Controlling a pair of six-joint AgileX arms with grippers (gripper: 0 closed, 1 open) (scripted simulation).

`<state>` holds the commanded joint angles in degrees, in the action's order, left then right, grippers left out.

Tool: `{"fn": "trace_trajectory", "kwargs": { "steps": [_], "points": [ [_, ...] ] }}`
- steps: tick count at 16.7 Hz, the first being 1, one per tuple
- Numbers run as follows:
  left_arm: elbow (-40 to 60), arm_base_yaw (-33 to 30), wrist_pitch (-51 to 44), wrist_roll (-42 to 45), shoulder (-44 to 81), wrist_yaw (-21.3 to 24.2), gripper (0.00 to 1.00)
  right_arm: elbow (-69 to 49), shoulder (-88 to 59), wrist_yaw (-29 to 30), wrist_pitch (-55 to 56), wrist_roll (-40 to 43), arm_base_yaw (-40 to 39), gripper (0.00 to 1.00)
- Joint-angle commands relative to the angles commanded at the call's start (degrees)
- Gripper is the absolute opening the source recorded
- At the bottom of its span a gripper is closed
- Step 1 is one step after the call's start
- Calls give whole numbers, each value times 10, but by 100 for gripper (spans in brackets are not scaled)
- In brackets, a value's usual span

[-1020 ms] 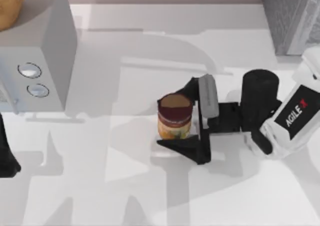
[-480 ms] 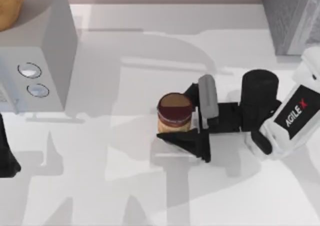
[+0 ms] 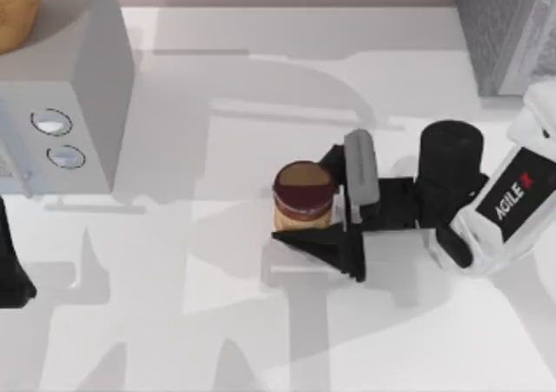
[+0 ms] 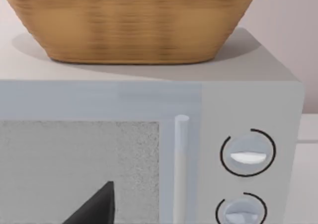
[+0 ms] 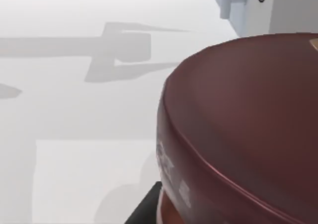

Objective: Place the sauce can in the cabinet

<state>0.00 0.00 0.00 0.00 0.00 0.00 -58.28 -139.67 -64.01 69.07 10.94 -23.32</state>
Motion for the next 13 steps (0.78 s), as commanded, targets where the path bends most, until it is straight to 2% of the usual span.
{"fn": "trace_trajectory", "kwargs": {
  "steps": [8, 13],
  "points": [
    [0, 0, 0, 0, 0, 0, 100, 0, 10, 0, -9, 0, 1, 0],
    [0, 0, 0, 0, 0, 0, 100, -5, 125, 0, -127, -1, 1, 0]
  ]
}}
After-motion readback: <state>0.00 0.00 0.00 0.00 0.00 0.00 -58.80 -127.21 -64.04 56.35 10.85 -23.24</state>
